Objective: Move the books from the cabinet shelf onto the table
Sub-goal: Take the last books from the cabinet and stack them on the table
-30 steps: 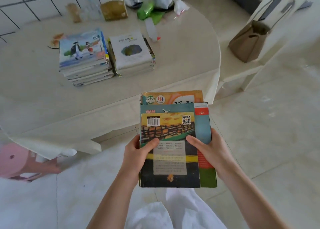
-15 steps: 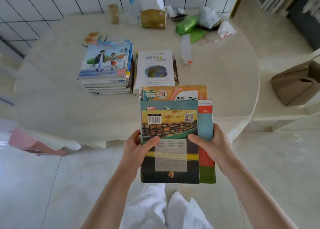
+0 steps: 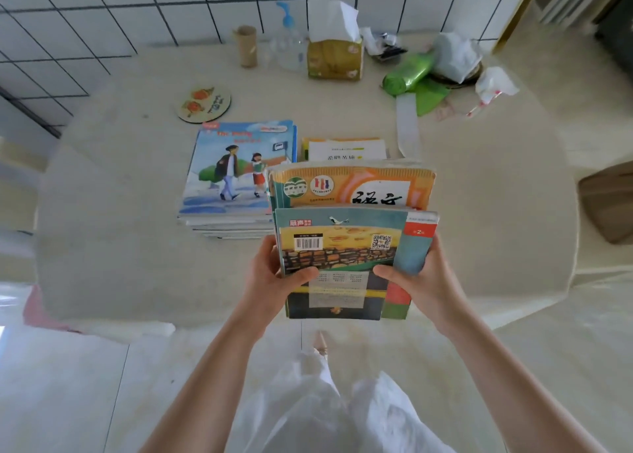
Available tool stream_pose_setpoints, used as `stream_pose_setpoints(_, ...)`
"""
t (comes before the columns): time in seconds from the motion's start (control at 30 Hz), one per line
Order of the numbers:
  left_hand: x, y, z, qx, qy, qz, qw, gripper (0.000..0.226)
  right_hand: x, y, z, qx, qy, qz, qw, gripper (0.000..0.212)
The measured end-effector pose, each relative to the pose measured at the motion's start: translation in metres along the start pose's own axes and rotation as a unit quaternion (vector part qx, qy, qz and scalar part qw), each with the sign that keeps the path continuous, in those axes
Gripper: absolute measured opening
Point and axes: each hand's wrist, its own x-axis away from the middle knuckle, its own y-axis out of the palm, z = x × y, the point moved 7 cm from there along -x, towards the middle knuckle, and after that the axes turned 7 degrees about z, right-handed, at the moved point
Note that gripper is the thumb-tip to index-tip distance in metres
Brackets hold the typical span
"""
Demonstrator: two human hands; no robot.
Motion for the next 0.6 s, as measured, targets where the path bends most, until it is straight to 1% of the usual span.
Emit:
stream_pose_setpoints(0.1, -0.026, -0.011, 0.004, -0.004, 0.036, -0.001, 0.999, 0.062, -0.012, 0.013, -0.001, -0.008, -0.027, 0.015, 0.999, 0.069)
stream_pose_setpoints(0.2, -0.039, -0.017, 0.000, -0.030, 0.071, 0.011, 0.997, 0.065, -0.018, 0.017, 0.001, -0.015, -0.054, 0.029, 0.998, 0.072)
stream_pose_setpoints(0.33, -0.043, -0.022, -0.014, -0.043, 0.083, 0.028, 0.995, 0.077, -0.022, 0.020, 0.002, -0.041, -0.082, 0.026, 0.995, 0.074)
stream_pose_setpoints(0.37, -0.043, -0.021, -0.017, -0.051, 0.084, 0.030, 0.995, 0.076, -0.022, 0.020, 0.005, -0.043, -0.081, 0.027, 0.995, 0.073)
stream_pose_setpoints(0.47, -0.041, -0.017, -0.030, -0.074, 0.075, 0.031, 0.994, 0.064, -0.019, 0.020, 0.019, -0.026, -0.076, 0.022, 0.997, 0.074)
stream_pose_setpoints(0.53, -0.038, -0.018, -0.038, -0.081, 0.075, 0.037, 0.993, 0.061, -0.017, 0.021, 0.024, -0.011, -0.070, 0.011, 0.997, 0.072)
stream_pose_setpoints(0.6, -0.036, -0.019, -0.046, -0.087, 0.069, 0.041, 0.993, 0.058, -0.019, 0.020, 0.027, 0.014, -0.070, 0.005, 0.997, 0.074)
